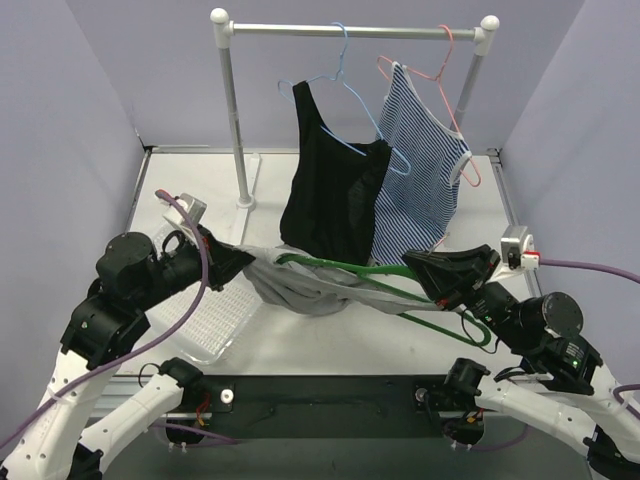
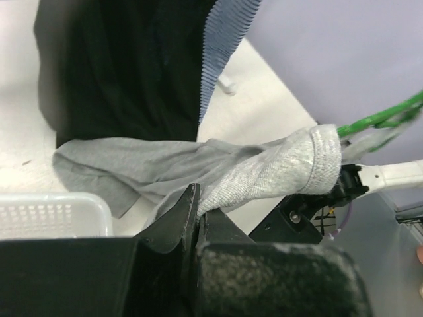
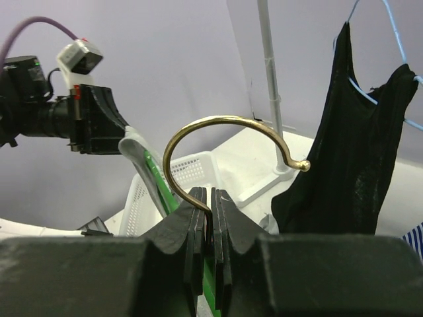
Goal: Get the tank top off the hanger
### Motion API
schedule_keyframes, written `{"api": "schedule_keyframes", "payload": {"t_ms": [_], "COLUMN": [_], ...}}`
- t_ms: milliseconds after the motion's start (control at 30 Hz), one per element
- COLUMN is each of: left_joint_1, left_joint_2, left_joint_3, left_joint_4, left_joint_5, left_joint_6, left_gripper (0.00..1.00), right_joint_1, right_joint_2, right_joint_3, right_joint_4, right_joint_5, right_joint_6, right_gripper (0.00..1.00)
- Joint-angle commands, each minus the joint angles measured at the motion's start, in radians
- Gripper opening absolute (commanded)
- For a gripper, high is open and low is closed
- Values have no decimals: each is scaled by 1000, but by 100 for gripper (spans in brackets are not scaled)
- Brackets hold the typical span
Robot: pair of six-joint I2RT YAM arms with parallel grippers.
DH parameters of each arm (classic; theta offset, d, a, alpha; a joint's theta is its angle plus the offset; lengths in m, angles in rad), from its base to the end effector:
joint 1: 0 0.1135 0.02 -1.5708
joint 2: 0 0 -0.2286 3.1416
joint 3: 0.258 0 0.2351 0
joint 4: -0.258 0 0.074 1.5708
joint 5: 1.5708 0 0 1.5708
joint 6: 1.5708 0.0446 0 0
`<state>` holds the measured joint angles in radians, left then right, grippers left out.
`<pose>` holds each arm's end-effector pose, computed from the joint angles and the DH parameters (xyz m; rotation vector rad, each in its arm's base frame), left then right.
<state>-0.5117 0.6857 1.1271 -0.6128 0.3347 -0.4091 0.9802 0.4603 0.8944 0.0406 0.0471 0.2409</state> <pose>0.1126 -0.0801 0.3898 0.3508 1.7990 -0.9533 0.0583 0.0833 0.4193 -0.3765 1.0955 1.0648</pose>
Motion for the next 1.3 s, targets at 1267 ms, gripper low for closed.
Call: {"api": "schedule_keyframes", "payload": {"t_ms": [1267], "left_joint_1": [4], "left_joint_2": [87], "left_joint_3": [91], "left_joint_4": [-15], "left_joint_5": [-186], "left_joint_6": [-57], "left_gripper": [0], "right_joint_1": [-6], "right_joint_2": [-206], "right_joint_3": [-175], "right_joint_4": [297], "right_joint_5": [146], "right_joint_6": [-3], "right_gripper": [0]}}
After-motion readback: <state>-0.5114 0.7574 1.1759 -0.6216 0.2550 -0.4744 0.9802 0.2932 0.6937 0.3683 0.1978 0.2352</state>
